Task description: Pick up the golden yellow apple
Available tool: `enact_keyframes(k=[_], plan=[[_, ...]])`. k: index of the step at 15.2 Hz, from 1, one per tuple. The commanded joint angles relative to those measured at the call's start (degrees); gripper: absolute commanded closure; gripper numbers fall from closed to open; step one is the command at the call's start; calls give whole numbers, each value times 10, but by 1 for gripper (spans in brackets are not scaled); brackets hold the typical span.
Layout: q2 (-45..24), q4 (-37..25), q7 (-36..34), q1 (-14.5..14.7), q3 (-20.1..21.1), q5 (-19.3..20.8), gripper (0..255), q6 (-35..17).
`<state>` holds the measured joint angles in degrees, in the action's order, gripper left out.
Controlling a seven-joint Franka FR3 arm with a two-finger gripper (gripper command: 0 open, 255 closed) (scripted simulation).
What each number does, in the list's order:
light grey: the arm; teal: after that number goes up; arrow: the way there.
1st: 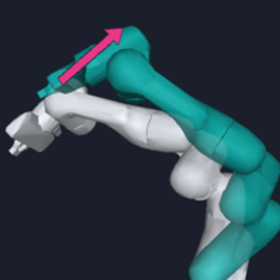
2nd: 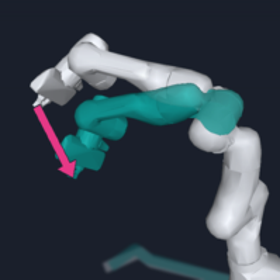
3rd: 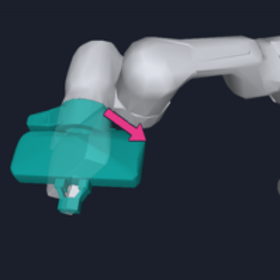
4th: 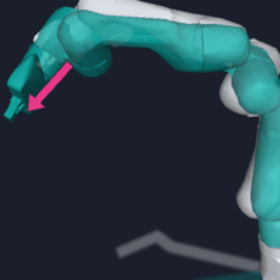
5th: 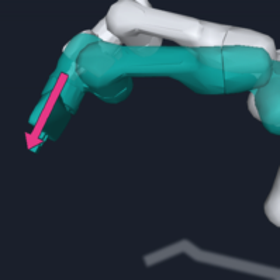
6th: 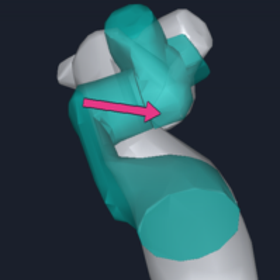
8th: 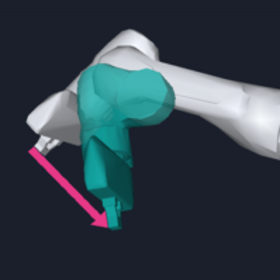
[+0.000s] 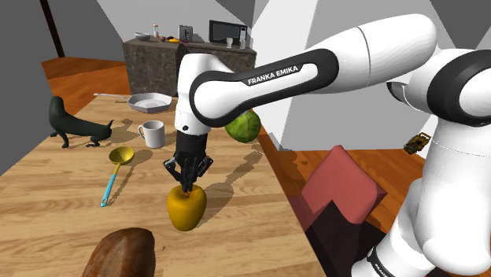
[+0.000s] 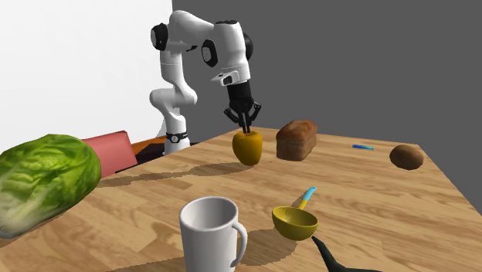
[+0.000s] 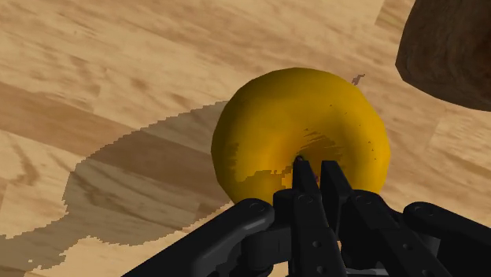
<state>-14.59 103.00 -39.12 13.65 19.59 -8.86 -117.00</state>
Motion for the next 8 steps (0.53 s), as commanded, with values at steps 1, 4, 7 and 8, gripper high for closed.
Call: enact_keyframes(k=[1,4,7,8], plan=[[0,0,0,0,0,0,255,0],[0,-1,0,0,0,0,255,0],[7,-15,-3,-1,0,-1,255,21],[9,-20,-4,-1,0,-1,255,28]])
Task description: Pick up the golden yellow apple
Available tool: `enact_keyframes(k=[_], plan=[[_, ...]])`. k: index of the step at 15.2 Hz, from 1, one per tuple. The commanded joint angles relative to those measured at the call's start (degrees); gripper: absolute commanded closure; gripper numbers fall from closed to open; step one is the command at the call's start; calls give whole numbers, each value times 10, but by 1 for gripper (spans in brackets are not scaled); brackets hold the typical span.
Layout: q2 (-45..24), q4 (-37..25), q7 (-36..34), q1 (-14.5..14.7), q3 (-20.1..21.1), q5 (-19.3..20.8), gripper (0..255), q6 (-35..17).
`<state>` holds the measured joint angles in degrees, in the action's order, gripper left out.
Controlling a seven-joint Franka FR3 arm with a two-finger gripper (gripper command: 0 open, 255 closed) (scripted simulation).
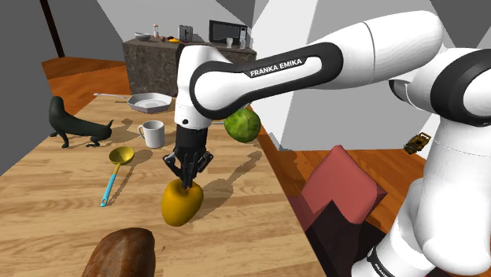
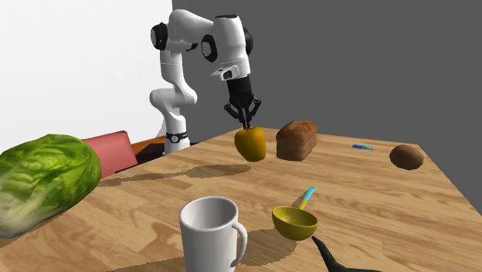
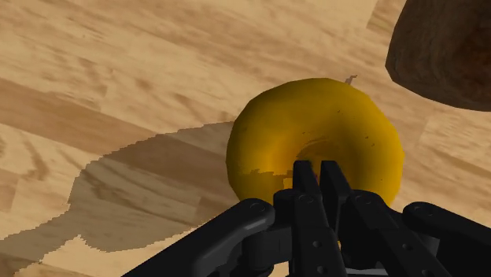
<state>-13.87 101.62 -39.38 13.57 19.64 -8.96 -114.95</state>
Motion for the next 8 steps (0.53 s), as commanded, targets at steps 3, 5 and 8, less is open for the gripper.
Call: enact_keyframes(k=[3,5,8], plan=[[7,-22,-4,-1,0,-1,255,29],[10,-33,-6,-1,0,-1,255,43],[14,-51,-9,-1,1,-1,255,64]])
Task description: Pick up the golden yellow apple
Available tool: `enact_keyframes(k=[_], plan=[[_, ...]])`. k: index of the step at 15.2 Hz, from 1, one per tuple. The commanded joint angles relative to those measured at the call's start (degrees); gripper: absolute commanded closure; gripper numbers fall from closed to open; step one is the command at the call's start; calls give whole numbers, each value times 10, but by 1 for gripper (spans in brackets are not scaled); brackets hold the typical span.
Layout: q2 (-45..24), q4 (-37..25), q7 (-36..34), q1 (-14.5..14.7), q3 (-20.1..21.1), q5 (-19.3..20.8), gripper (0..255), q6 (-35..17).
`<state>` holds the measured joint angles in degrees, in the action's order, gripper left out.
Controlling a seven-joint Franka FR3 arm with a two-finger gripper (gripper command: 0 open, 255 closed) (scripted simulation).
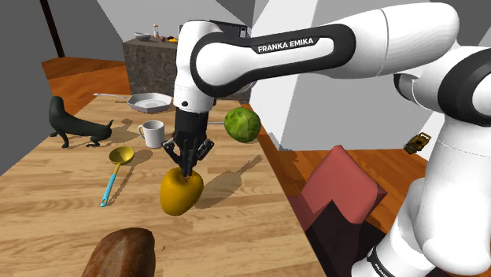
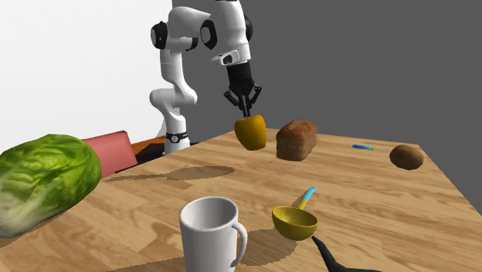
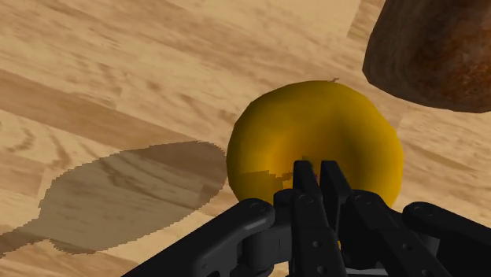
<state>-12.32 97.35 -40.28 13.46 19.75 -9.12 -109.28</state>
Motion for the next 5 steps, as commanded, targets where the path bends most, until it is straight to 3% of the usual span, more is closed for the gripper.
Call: enact_keyframes(k=[1,5], plan=[[0,-15,-2,-1,0,1,255,15],[2,-29,-4,-1,0,1,255,31]])
